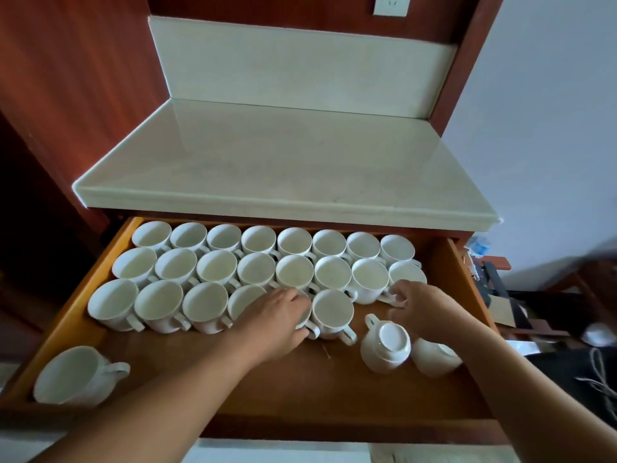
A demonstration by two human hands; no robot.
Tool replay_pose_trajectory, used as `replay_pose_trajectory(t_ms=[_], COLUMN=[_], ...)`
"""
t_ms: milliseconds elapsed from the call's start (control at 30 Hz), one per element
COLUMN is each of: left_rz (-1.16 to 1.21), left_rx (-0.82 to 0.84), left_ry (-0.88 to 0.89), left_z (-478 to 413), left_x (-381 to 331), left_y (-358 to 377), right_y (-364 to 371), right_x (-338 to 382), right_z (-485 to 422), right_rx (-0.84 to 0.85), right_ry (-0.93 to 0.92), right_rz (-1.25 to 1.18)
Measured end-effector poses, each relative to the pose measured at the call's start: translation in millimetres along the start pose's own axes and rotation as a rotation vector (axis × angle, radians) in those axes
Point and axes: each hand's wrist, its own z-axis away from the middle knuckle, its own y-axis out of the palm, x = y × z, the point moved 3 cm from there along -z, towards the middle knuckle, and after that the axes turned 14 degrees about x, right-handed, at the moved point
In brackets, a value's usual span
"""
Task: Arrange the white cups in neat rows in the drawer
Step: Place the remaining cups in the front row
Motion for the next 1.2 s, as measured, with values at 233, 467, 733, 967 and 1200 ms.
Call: replay_pose_trajectory(t_ms=[233, 467, 733, 967, 1200], left_rz=[0.05, 0.128, -0.139, -0.077, 1.387], left_rx=[0.006, 0.053, 0.087, 0.091, -0.094], left_ry=[-0.044, -0.019, -0.051, -0.045, -0.266], left_z=[-24, -39, -46, -47, -51], left_x=[-31, -48, -59, -68, -94], left_y=[-3, -2, 6, 3, -31], right_y=[53, 42, -15, -28, -25], right_x=[-13, -21, -38, -50, -53], right_z=[-1, -3, 20, 26, 28], right_rx=[0.119, 0.106, 0.053, -0.067, -0.159], right_ry=[-0.075, -0.066, -0.123, -0.199, -0.378], right_rz=[0.235, 0.127, -0.207, -0.515, -0.878])
